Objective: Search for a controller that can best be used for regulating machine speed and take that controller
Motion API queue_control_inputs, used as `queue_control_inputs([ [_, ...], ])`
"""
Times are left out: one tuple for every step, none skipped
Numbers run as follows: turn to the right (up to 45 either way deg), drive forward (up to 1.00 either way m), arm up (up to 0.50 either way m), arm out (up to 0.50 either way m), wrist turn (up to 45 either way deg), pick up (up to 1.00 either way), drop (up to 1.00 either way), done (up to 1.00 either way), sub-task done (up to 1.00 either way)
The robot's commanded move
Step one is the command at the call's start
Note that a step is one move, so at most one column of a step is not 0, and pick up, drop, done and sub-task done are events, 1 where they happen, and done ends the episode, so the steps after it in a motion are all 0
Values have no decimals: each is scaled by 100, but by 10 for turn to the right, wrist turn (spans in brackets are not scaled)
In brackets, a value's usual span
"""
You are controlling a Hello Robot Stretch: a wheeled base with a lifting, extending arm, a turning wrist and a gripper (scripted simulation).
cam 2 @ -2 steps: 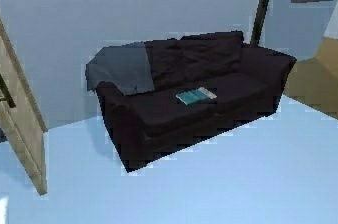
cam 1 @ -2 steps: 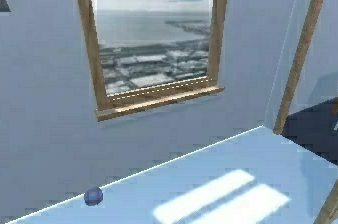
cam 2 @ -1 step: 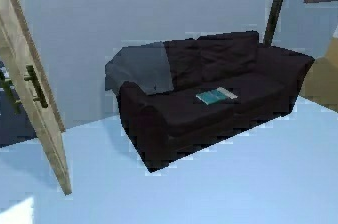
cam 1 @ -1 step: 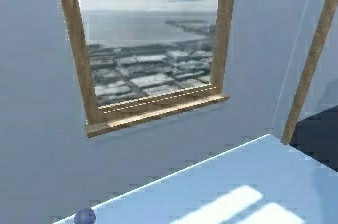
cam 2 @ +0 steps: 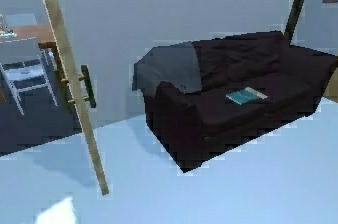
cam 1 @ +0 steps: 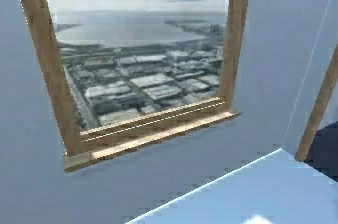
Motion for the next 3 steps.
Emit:
queue_control_inputs([
  [240,0,0,0,0,0,0,0,0],
  [0,30,0,0,0,0,0,0,0],
  [240,0,0,0,0,0,0,0,0],
])
